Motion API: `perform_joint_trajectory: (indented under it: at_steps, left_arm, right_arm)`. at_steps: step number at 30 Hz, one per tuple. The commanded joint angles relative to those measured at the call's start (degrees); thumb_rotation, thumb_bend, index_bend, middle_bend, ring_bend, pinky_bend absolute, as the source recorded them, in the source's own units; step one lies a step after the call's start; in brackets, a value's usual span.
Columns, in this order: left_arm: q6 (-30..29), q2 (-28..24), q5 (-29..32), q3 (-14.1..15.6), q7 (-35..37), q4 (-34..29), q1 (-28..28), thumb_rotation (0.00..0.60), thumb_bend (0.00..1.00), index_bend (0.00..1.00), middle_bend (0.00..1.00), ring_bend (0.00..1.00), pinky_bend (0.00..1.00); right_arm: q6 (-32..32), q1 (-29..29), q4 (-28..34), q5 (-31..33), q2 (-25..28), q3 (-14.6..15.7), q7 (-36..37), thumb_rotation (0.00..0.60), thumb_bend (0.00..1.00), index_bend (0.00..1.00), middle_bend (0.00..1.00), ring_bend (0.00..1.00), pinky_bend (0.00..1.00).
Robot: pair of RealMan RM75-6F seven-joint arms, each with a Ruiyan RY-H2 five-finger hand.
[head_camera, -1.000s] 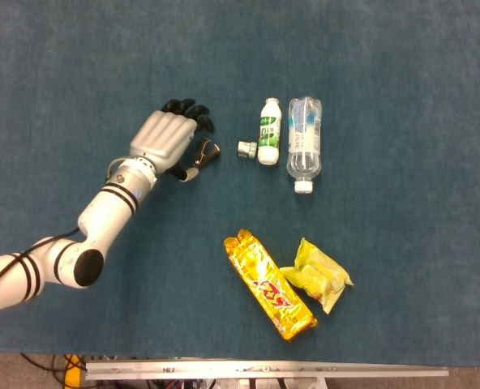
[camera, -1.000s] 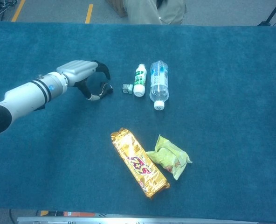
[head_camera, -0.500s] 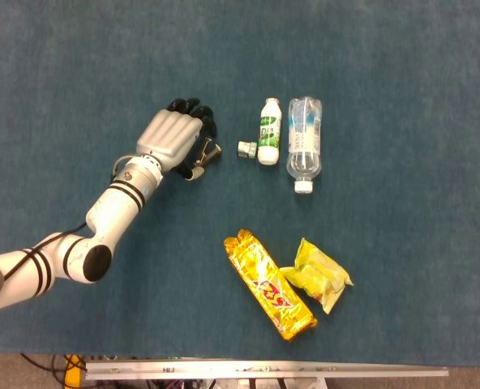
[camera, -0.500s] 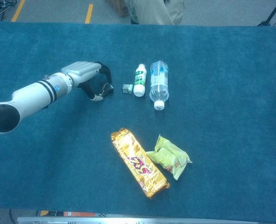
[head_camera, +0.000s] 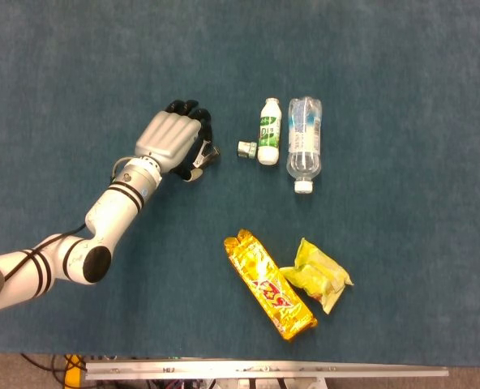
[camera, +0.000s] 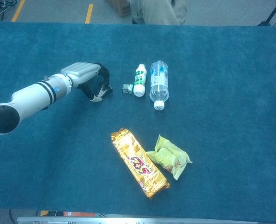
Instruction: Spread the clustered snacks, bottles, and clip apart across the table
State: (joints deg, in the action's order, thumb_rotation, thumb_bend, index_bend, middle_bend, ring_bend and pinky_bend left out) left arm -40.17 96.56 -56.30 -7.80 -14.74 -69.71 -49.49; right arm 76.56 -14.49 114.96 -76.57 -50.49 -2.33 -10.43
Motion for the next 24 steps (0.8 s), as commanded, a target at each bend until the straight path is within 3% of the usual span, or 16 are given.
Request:
perform_joint_trajectory:
  at_steps: [1, 12, 21, 24]
  left_arm:
    - [-0.2, -0.1, 0.0, -0.3, 0.4, -0.1, 0.0, 0.600, 0.22, 0.43, 0.20, 0.06, 0.07]
    - [-1.0, -3.5, 0.3, 0.0, 0.8, -1.1, 1.2, 0.600, 0.22, 0.46, 0.22, 0.06, 0.07]
    - [-0.5, -8.3, 1.7, 1.9, 0.9, -2.4, 3.3, 0.600, 0.22, 0.47, 0.22, 0.06, 0.07]
    - [-1.1, -9.0, 1.8, 1.8, 1.1, -2.6, 3.8, 0.600, 0.22, 0.44, 0.21, 0.06, 0.07]
  right_arm:
    - [0.1, 0.2, 0.1, -0.1, 0.1, -0.2, 0.1, 0.519, 0.08, 0.01, 0.31, 0.14, 0.30]
    - [0.0, 0.7, 0.2, 0.5, 0.2, -1.3, 0.7, 0.518, 0.08, 0.01, 0.31, 0.14, 0.30]
    - [-0.6, 0.8, 0.8, 0.6, 0.1, -1.7, 0.4, 0.518, 0.08, 0.01, 0.31, 0.14, 0.30]
    - [-0.7, 0.8, 1.0, 0.6, 0.0, -1.8, 0.2, 0.520, 0.08, 0.01, 0.31, 0.14, 0.30]
